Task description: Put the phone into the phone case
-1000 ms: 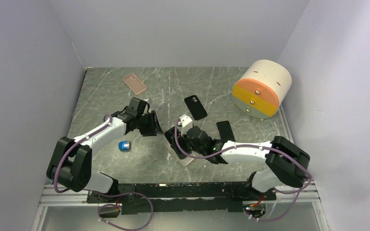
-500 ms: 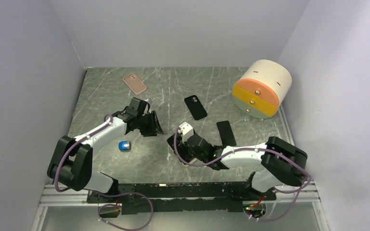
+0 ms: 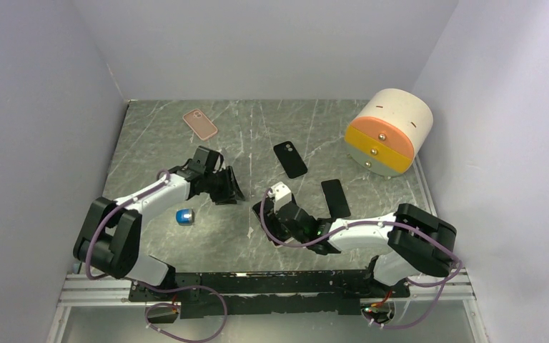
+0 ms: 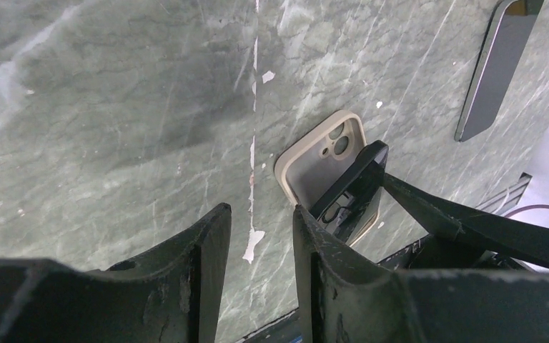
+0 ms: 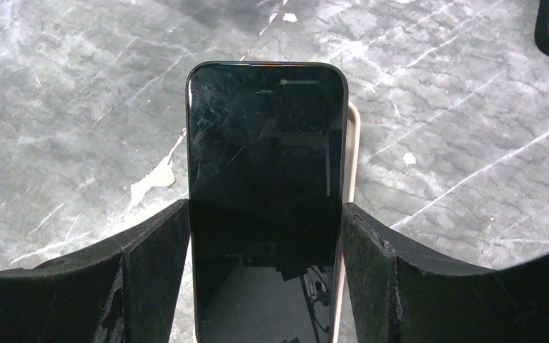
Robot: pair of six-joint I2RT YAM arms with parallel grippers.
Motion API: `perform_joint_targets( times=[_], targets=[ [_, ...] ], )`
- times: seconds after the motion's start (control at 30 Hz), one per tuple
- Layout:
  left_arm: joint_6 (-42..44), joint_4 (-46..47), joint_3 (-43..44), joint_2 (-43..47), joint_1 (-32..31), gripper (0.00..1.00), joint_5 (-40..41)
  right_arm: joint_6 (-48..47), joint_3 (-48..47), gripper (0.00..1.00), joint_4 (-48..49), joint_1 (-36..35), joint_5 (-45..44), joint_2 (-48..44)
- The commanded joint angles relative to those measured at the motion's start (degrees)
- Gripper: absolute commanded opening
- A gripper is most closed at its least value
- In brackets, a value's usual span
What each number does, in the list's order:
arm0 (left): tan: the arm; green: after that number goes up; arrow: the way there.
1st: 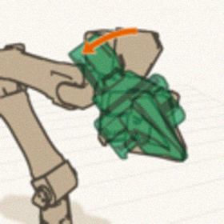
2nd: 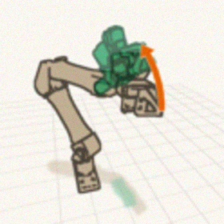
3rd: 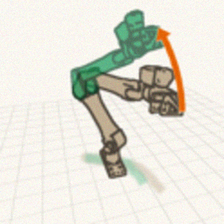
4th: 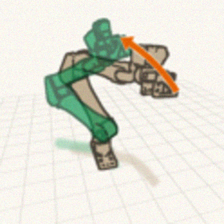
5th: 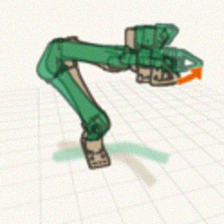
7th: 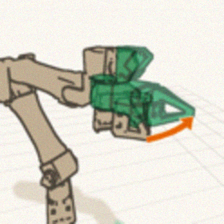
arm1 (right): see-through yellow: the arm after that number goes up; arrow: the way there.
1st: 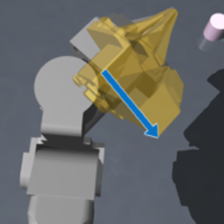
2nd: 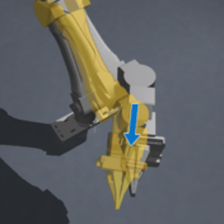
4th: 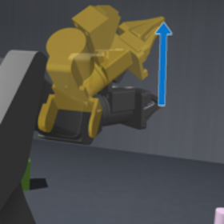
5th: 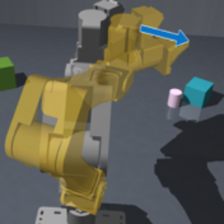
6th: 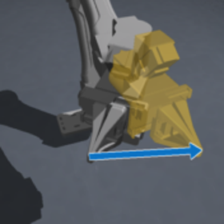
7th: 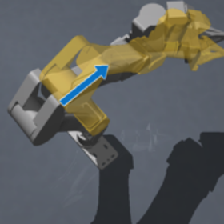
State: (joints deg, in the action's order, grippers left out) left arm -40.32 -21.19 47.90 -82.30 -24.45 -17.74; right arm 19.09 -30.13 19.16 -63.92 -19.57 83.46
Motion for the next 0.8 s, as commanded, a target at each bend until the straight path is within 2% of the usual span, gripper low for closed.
perform_joint_targets(
  times=[0.0,0.23,0.5,0.6,0.77],
  targets=[
    [-2.71,5.39,-0.88,-2.56,0.19,0.41,-5.56,3.29,-0.45,0.6,-1.17,-0.16,-2.78,-1.28],
    [-4.49,9.95,-1.93,-5.32,0.1,0.39,-10.0,5.78,-0.77,0.64,-3.75,-0.19,-4.99,-2.07],
    [-6.13,13.83,-2.27,-7.73,-0.25,0.39,-12.54,8.58,-1.98,0.77,-6.87,-0.21,-4.87,-2.11],
    [-7.32,16.2,-2.33,-9.83,-1.08,0.39,-14.12,8.49,-4.55,0.86,-10.04,-0.11,-3.67,-3.69],
    [-7.9,16.56,-0.72,-12.51,-3.8,0.39,-13.56,10.14,-6.17,0.88,-14.29,0.82,-1.95,-5.93]
  ],
)
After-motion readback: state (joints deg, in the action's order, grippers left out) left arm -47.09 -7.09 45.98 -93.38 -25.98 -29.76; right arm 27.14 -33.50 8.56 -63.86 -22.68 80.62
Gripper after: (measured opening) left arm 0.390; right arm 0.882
